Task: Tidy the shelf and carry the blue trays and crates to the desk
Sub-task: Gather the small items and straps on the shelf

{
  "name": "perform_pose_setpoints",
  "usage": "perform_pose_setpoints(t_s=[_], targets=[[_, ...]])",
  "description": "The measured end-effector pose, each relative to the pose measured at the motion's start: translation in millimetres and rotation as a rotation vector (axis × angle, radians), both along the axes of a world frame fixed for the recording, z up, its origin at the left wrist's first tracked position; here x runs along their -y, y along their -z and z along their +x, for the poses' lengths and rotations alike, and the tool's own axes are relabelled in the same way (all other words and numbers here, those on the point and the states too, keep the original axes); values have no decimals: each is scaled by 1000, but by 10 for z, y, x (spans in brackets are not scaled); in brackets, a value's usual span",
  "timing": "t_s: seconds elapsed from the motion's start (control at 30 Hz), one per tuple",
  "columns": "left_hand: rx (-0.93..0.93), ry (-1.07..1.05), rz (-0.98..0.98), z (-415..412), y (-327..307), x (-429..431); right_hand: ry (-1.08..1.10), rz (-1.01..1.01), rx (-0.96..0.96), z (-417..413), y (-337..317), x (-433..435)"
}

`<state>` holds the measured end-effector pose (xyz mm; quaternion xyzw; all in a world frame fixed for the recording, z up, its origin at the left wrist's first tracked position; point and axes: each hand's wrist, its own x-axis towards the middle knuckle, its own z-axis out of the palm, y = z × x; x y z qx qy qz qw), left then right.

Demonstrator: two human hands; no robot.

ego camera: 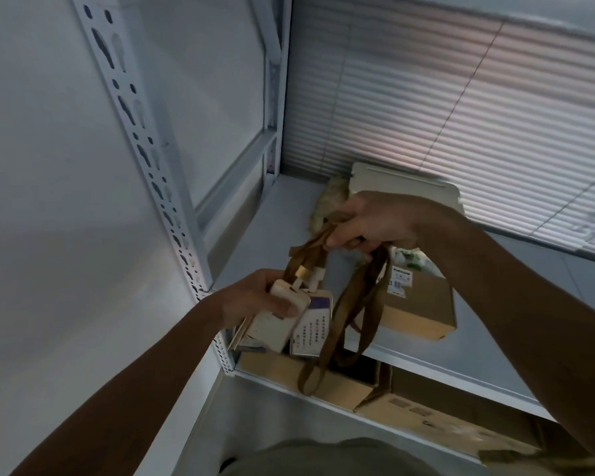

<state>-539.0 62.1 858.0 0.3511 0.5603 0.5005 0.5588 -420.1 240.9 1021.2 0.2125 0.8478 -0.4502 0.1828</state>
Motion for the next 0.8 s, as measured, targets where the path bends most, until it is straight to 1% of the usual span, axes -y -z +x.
perform_pose_setpoints(t_s=[0.03, 0.07, 0.13, 0.23, 0.27, 0.37, 0.43, 0.5, 0.6, 0.7, 0.8], targets=[[37, 2, -5, 8, 12, -11, -18, 88, -7, 25, -27, -18], [82, 5, -1, 16, 17, -20, -31, 132, -12, 47, -43, -28], [193, 30, 19, 44, 0, -34, -33, 161, -36, 74, -54, -7], [455, 107, 86, 109, -33, -27, -23, 355, -147, 83, -37, 27], [551, 143, 112, 129, -26, -23, -7, 390, -194, 88, -29, 29], [780, 259, 180, 214, 20, -3, 89, 320, -261, 120, -29, 12], [902, 286, 204, 279, 2, -3, 103, 300, -246, 147, -20, 9], [945, 223, 199, 321, -22, -19, 103, 289, -217, 184, 18, 3], [963, 76, 79, 334, -5, -86, 123, 309, -172, 217, 136, -17], [916, -12, 4, 383, -53, -141, 140, 316, -114, 239, 283, -63], [857, -49, -51, 423, -61, -140, 169, 256, -80, 268, 426, -92]])
